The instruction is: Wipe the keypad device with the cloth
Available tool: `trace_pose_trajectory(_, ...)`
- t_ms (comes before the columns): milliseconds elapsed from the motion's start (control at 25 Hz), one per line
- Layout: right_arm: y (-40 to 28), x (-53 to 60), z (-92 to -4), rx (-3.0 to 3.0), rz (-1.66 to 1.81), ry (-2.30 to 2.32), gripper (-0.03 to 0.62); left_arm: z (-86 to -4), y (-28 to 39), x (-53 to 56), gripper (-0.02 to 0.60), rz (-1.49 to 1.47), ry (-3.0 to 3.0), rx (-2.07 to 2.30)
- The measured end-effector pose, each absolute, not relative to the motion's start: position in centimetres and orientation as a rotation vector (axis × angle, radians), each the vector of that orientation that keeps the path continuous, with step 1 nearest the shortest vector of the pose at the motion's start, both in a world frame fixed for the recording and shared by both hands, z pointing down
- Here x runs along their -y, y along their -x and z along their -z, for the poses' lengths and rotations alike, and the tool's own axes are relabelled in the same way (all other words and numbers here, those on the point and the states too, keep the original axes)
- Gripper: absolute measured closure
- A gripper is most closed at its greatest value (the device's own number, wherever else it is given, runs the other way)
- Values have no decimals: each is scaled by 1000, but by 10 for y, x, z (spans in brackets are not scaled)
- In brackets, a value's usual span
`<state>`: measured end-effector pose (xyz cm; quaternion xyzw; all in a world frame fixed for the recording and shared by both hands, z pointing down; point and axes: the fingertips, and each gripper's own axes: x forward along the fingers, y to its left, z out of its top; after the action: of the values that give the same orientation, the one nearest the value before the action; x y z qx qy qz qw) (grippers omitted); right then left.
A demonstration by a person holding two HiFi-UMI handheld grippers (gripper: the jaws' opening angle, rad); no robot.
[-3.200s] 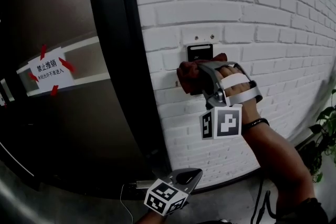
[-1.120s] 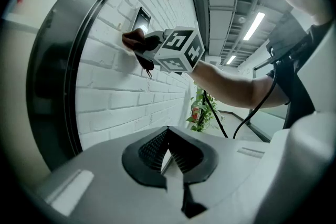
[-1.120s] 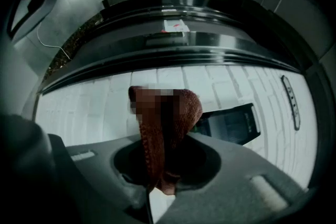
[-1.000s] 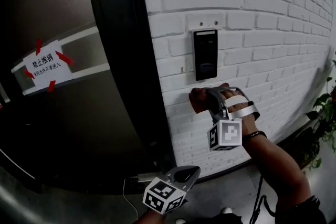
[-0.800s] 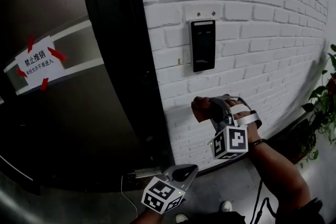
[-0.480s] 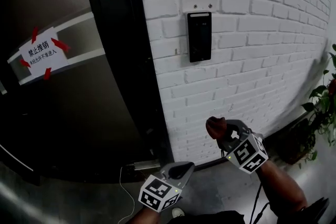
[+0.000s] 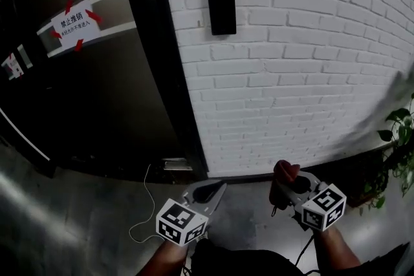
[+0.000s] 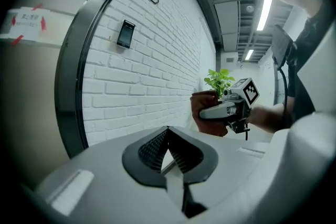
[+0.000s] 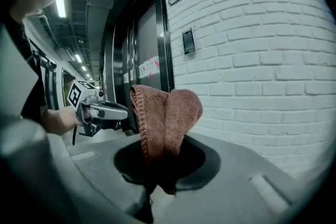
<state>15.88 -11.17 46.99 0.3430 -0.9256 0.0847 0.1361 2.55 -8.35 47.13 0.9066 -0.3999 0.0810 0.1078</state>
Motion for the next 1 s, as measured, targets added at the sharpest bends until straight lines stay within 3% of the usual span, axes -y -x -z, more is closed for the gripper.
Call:
trace_pose_trajectory(440,-215,28,-491,2723,-292,-841,543,-496,-96,-15,565,-287,-2528,1279)
trace_pose_trajectory(1000,-158,1,-482,2730,-271,-945,543,-483,-32,-25,565,-238,-2560,1247)
